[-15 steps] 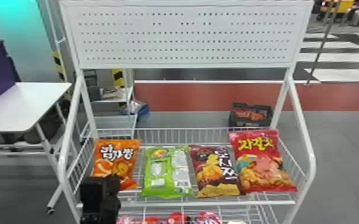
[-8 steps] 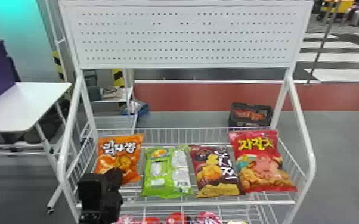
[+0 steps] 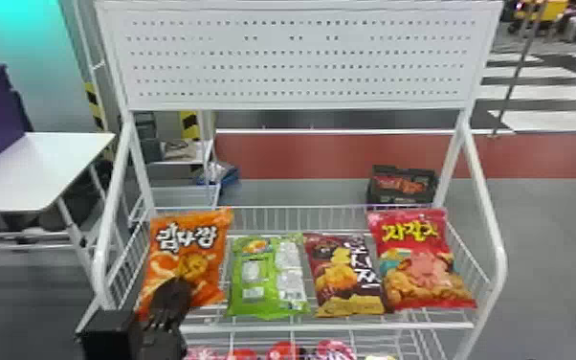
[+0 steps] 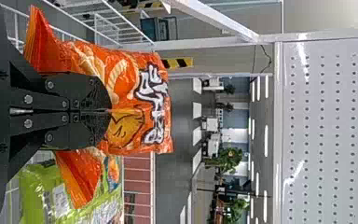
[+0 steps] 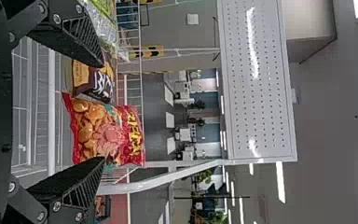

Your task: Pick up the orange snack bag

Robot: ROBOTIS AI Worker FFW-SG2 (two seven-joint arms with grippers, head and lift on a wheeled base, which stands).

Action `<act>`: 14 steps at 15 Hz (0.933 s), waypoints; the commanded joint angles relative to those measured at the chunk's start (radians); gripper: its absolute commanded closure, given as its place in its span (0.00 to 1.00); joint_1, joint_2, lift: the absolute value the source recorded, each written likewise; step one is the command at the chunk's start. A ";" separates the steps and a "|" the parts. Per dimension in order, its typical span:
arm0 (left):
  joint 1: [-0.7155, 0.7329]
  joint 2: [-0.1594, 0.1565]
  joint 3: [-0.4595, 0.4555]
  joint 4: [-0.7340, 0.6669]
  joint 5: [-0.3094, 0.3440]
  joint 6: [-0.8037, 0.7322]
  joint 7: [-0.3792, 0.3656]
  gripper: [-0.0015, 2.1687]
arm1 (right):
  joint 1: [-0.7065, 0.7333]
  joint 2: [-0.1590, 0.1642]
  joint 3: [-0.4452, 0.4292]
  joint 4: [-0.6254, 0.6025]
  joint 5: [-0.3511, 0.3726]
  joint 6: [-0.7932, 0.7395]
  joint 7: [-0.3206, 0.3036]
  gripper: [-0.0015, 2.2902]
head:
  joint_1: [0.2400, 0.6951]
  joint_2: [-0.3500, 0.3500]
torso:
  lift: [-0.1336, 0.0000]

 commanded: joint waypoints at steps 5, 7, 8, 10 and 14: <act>0.267 0.080 0.058 -0.160 -0.003 -0.190 0.024 0.77 | -0.003 -0.004 0.004 0.001 0.000 0.002 0.000 0.09 | 0.57 0.50 | 1.00; 0.334 0.085 0.062 -0.165 -0.025 -0.273 0.026 0.77 | -0.003 -0.004 0.004 0.001 0.000 0.002 0.000 0.09 | 0.57 0.50 | 1.00; 0.367 0.085 0.069 -0.166 -0.030 -0.301 0.026 0.77 | -0.003 -0.004 0.004 0.001 0.000 0.002 -0.001 0.09 | 0.57 0.50 | 1.00; 0.433 0.086 0.082 -0.181 -0.033 -0.368 0.021 0.77 | -0.003 -0.004 0.006 0.001 0.000 0.002 0.000 0.09 | 0.57 0.50 | 1.00; 0.517 0.092 0.102 -0.203 -0.054 -0.439 0.014 0.77 | -0.006 -0.002 0.006 0.007 -0.001 0.002 -0.001 0.09 | 0.57 0.50 | 1.00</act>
